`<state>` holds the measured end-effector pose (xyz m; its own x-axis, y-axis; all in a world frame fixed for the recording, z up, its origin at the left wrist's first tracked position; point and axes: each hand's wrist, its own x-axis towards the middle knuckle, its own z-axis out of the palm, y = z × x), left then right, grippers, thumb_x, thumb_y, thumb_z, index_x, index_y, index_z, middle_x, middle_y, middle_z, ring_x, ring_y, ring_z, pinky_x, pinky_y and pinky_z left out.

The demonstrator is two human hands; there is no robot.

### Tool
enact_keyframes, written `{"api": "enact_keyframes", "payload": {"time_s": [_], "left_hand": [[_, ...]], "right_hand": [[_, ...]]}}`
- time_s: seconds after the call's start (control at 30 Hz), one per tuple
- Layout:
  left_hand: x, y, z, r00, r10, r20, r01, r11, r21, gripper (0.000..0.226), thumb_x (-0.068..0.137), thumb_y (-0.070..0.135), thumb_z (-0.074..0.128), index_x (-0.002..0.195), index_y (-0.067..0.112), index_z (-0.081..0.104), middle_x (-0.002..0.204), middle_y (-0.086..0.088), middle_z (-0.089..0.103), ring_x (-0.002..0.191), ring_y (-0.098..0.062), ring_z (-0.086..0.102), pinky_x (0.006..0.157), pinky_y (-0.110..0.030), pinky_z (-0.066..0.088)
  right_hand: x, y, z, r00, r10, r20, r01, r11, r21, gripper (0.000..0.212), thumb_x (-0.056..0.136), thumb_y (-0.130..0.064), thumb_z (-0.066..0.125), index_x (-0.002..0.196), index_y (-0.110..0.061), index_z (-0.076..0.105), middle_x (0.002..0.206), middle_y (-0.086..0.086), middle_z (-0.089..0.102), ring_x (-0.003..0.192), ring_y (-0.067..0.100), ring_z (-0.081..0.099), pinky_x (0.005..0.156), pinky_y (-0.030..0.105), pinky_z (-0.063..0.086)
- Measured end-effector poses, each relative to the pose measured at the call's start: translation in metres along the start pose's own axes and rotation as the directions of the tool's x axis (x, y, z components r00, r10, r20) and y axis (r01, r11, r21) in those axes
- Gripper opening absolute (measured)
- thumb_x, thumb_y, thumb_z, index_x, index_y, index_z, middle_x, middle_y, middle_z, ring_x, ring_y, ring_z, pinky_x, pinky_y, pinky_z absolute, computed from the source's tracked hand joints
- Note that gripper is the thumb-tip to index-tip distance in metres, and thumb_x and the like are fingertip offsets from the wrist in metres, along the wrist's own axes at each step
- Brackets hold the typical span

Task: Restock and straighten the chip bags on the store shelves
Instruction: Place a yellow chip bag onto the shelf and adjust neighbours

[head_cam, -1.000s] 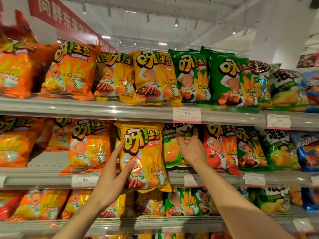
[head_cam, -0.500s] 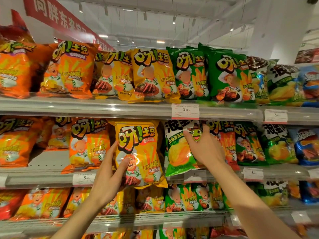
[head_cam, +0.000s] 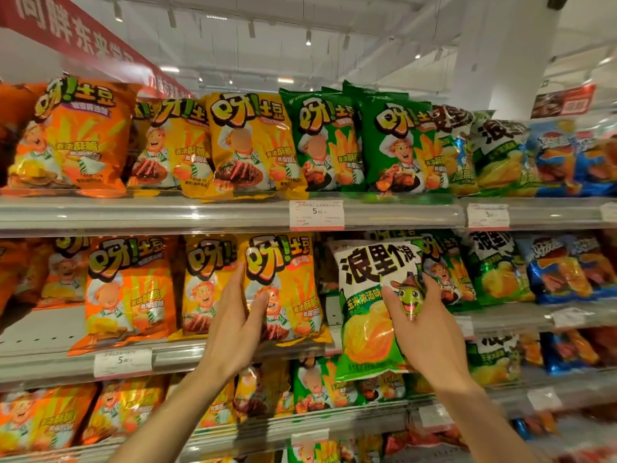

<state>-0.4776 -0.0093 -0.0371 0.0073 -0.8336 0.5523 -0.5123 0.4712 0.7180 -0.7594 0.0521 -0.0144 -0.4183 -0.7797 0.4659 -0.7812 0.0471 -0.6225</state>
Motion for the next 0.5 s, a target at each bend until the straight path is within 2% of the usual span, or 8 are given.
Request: {"api": "enact_keyframes", "payload": {"time_s": [0.07, 0.13, 0.2, 0.27, 0.37, 0.43, 0.5], "left_hand": [[0.009, 0.005, 0.015, 1.000, 0.019, 0.004, -0.019, 0.999, 0.040, 0.075, 0.098, 0.062, 0.038, 0.160, 0.029, 0.011, 0.163, 0.006, 0.026, 0.144, -0.020, 0.036, 0.117, -0.042, 0.033], [0.017, 0.013, 0.030, 0.998, 0.052, 0.026, -0.055, 0.993, 0.109, 0.071, 0.102, 0.056, 0.038, 0.160, 0.026, 0.010, 0.159, -0.001, 0.033, 0.137, -0.024, 0.044, 0.111, -0.039, 0.040], [0.026, 0.020, 0.044, 0.997, 0.068, 0.048, -0.075, 0.987, 0.145, 0.067, 0.104, 0.048, 0.038, 0.160, 0.021, 0.012, 0.156, -0.006, 0.036, 0.136, -0.023, 0.042, 0.105, -0.032, 0.039], [0.038, 0.023, 0.056, 0.998, 0.011, 0.055, -0.020, 0.987, 0.157, 0.060, 0.105, 0.040, 0.038, 0.157, 0.014, 0.020, 0.153, -0.012, 0.037, 0.135, -0.027, 0.042, 0.099, -0.033, 0.040], [0.053, 0.013, 0.068, 0.993, -0.087, 0.080, 0.066, 0.970, 0.234, 0.050, 0.105, 0.042, 0.032, 0.141, 0.008, 0.034, 0.138, -0.018, 0.045, 0.118, -0.032, 0.054, 0.083, -0.036, 0.043], [0.053, 0.006, 0.071, 0.989, -0.102, 0.106, 0.068, 0.957, 0.281, 0.051, 0.106, 0.045, 0.028, 0.143, 0.010, 0.033, 0.140, -0.016, 0.044, 0.117, -0.031, 0.054, 0.085, -0.036, 0.043], [0.049, 0.003, 0.070, 0.998, -0.015, 0.069, -0.005, 0.961, 0.276, 0.053, 0.106, 0.045, 0.028, 0.149, 0.014, 0.028, 0.147, -0.017, 0.038, 0.131, -0.033, 0.043, 0.101, -0.042, 0.043]], "right_hand": [[-0.001, 0.005, -0.004, 1.000, 0.024, 0.004, -0.024, 1.000, 0.015, 0.090, 0.084, -0.085, 0.031, 0.155, -0.032, 0.011, 0.130, 0.007, 0.064, 0.109, 0.028, 0.065, 0.082, 0.042, 0.051], [-0.001, 0.009, -0.007, 0.999, 0.048, 0.020, -0.048, 0.999, 0.026, 0.090, 0.084, -0.084, 0.031, 0.154, -0.032, 0.009, 0.128, 0.007, 0.064, 0.110, 0.029, 0.064, 0.084, 0.043, 0.050], [0.000, 0.013, -0.008, 0.997, 0.070, 0.037, -0.071, 0.997, 0.029, 0.090, 0.084, -0.084, 0.032, 0.154, -0.031, 0.008, 0.127, 0.007, 0.065, 0.109, 0.029, 0.064, 0.085, 0.043, 0.049], [0.002, 0.017, -0.008, 0.995, 0.086, 0.043, -0.087, 0.995, 0.046, 0.090, 0.084, -0.083, 0.033, 0.154, -0.031, 0.009, 0.126, 0.008, 0.065, 0.106, 0.029, 0.065, 0.084, 0.041, 0.049], [0.004, 0.019, -0.008, 0.994, 0.095, 0.055, -0.098, 0.993, 0.071, 0.092, 0.083, -0.084, 0.033, 0.154, -0.030, 0.011, 0.115, 0.007, 0.069, 0.098, 0.025, 0.066, 0.086, 0.041, 0.052], [0.006, 0.020, -0.008, 0.993, 0.107, 0.057, -0.111, 0.991, 0.072, 0.092, 0.084, -0.084, 0.033, 0.154, -0.030, 0.010, 0.115, 0.005, 0.069, 0.102, 0.026, 0.066, 0.087, 0.042, 0.051], [0.007, 0.021, -0.007, 0.991, 0.117, 0.063, -0.121, 0.990, 0.071, 0.092, 0.082, -0.086, 0.032, 0.154, -0.031, 0.009, 0.114, 0.005, 0.070, 0.102, 0.027, 0.067, 0.090, 0.044, 0.052]]}}
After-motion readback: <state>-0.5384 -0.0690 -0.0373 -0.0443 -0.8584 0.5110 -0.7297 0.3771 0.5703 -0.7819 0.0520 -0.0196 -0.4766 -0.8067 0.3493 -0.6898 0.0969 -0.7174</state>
